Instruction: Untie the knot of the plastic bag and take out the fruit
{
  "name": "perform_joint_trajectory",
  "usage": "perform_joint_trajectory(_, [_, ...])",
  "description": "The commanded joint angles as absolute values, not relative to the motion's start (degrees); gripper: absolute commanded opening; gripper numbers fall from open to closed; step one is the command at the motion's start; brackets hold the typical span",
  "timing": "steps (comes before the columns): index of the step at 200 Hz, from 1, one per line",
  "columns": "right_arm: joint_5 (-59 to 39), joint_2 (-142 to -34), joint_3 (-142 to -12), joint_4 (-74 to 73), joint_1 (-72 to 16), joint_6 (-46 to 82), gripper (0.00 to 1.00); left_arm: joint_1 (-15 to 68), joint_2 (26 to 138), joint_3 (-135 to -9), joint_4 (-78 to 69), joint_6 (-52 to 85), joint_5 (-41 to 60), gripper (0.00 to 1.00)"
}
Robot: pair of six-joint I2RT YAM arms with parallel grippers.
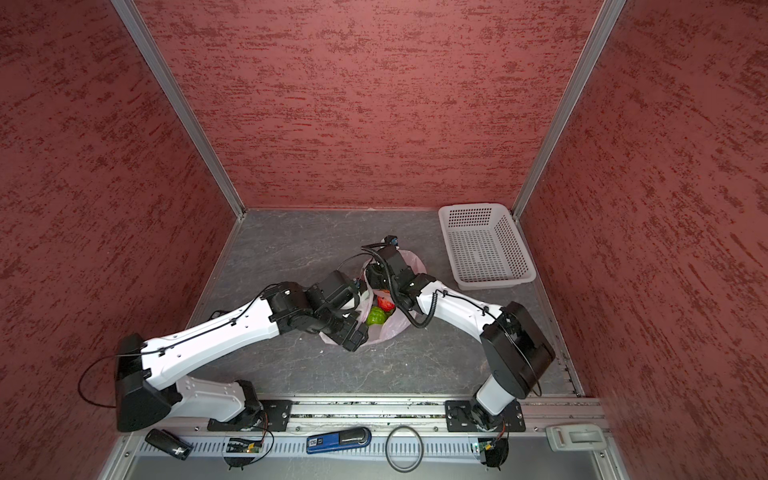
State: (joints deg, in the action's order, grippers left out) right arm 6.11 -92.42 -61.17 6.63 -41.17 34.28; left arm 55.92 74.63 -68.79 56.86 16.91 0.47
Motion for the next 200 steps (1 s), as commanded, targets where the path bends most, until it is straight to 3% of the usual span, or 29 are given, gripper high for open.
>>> perform_joint_trajectory(1, [4.4,-92.2,-59.5,4.4,-41.5,36.2,0.84,55.1,68.8,-68.8,52.7,18.2,-6.0,0.99])
perform_joint_trajectory(46, [4.6,-89.4,-56.4,2.7,-41.6,37.4,0.83,52.8,67.2,-70.0,51.7,18.0,-7.8,0.99])
perform_joint_trajectory(130, [4.7,-87.7,-54.5,1.4,-42.1,38.2,0.83,43.8,75.1,-73.6,47.9,14.7,5.0,0.99])
perform_joint_trajectory(200, [6.6,-85.6,-53.3,2.1,-42.1,38.7,0.83,41.6,77.6,-70.7,46.6,12.4,11.3,1.00])
